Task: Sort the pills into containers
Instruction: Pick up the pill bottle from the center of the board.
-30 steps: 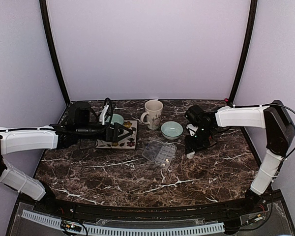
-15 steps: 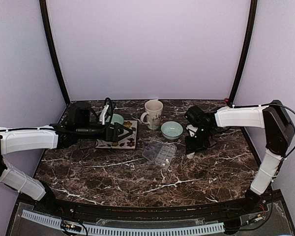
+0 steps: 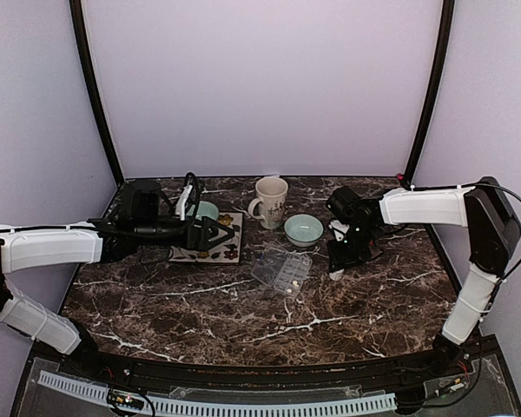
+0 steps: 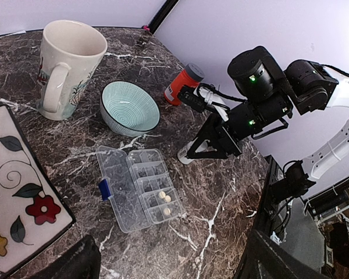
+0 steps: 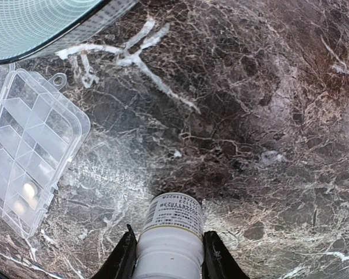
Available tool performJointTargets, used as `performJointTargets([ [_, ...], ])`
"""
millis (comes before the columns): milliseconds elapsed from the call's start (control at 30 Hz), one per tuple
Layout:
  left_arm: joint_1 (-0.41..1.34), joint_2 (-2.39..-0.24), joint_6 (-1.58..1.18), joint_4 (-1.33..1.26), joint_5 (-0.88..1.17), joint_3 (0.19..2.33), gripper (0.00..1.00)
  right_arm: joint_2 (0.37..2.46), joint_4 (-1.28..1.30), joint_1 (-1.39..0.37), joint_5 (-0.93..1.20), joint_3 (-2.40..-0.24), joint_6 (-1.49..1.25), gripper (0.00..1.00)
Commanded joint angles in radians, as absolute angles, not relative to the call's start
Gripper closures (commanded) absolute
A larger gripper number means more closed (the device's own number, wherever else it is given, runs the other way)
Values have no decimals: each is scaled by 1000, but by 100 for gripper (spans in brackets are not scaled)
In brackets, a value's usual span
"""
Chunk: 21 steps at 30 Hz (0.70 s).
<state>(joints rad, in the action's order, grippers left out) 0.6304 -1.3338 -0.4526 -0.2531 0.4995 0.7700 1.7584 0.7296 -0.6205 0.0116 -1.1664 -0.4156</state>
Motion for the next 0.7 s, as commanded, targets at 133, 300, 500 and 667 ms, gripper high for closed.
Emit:
performJointTargets([
  [133,625,-1321,-442,-260,517,784,11,1715,763,-614,52,-1222,-404,89],
  [300,624,-1322,-449,-274,535,787,11,1686,797,-614,98,-1326,-400,94],
  [500,621,-1337,-488,-339,624,796,13,1666,797,-616,210,-1443,-409,95],
  [667,621,-1361,-558,-440,748,803,16,1652,726,-620,388,-1502,-442,96],
])
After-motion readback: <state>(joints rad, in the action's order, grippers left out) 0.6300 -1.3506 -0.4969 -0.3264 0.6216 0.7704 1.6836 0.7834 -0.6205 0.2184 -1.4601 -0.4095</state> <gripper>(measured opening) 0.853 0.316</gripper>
